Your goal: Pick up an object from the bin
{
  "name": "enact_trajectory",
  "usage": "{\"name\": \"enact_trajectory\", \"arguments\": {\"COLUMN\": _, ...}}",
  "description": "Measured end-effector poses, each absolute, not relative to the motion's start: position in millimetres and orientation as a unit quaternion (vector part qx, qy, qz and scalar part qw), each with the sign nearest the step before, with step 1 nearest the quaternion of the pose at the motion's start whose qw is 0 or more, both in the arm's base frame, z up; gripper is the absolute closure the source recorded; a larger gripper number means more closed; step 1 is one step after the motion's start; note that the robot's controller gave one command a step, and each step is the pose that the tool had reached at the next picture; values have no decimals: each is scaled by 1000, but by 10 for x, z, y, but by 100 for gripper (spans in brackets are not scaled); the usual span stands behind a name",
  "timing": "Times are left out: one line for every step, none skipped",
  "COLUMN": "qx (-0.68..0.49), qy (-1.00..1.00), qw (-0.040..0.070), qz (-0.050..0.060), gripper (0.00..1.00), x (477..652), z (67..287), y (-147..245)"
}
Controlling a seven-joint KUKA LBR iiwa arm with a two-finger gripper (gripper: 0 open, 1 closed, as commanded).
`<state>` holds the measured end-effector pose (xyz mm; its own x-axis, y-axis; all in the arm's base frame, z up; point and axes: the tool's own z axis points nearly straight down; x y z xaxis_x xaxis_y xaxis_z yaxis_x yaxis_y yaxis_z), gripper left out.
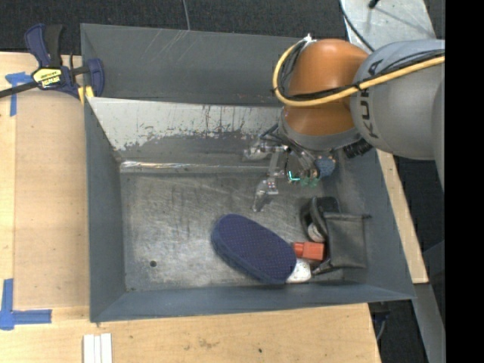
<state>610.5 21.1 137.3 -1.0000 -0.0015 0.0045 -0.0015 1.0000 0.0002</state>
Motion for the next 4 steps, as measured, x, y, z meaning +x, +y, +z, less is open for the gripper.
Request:
{"name": "enact_trajectory", "arguments": {"qx": 55, "qy": -998, "qw": -5, "qz": -1, "gripper": 0, "x": 5488, "z": 725, "y": -758}}
{"name": "enact_trajectory", "arguments": {"qx": 133, "qy": -991, "qw": -6, "qz": 0, "gripper": 0, "x": 6168, "z": 1035, "y": -140}}
{"name": "enact_trajectory", "arguments": {"qx": 165, "qy": -986, "qw": -4, "qz": 0, "gripper": 0, "x": 5570, "z": 1845, "y": 144}}
{"name": "enact_trajectory", "arguments": {"qx": 303, "qy": -953, "qw": 1, "qz": -1, "gripper": 0, "x": 4908, "z": 1414, "y": 483}}
